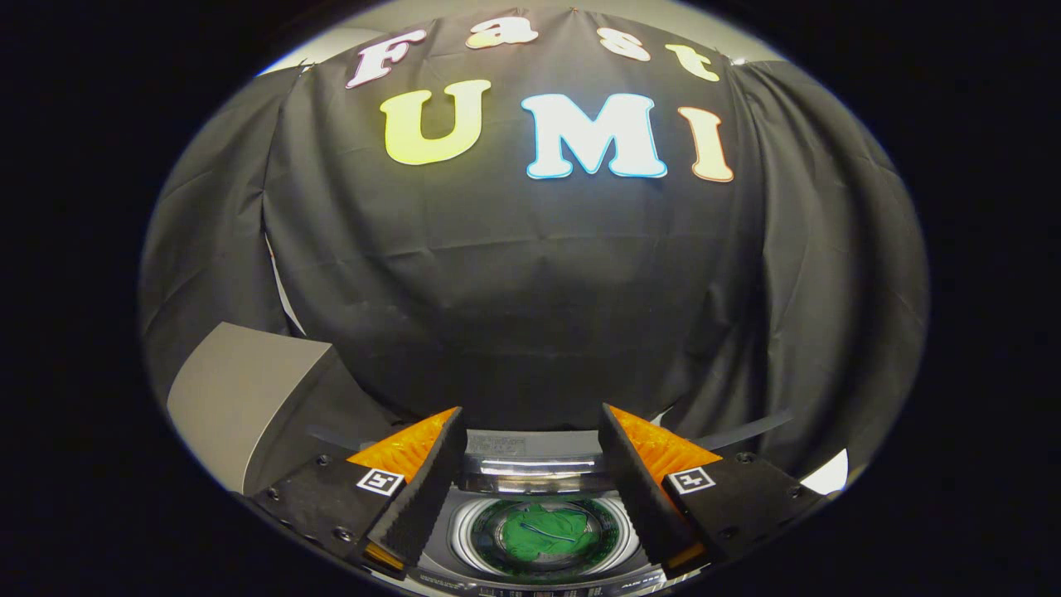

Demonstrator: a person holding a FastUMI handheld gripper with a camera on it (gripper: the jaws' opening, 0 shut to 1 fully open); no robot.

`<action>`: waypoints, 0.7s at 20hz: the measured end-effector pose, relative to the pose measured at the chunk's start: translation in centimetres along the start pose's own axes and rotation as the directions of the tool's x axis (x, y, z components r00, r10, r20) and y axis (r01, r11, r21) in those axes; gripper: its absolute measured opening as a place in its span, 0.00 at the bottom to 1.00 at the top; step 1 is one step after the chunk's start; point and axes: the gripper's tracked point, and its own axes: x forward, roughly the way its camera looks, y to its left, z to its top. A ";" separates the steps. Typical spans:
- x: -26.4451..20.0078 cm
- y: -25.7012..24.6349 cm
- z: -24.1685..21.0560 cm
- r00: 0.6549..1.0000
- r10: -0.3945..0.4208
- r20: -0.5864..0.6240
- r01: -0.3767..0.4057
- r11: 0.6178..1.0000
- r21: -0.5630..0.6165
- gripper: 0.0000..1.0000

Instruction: Put the clothes into the washing machine and then close the washing machine lid.

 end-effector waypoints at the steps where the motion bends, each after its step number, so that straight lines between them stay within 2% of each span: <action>1: -0.2 0.0 -0.2 1.000 -0.001 0.003 0.001 1.000 0.002 1.00; 6: -1.2 0.1 -1.0 0.999 -0.002 0.037 0.002 1.000 0.002 0.99; 14: -3.0 0.1 -2.2 0.978 0.009 0.209 -0.006 1.000 -0.013 0.99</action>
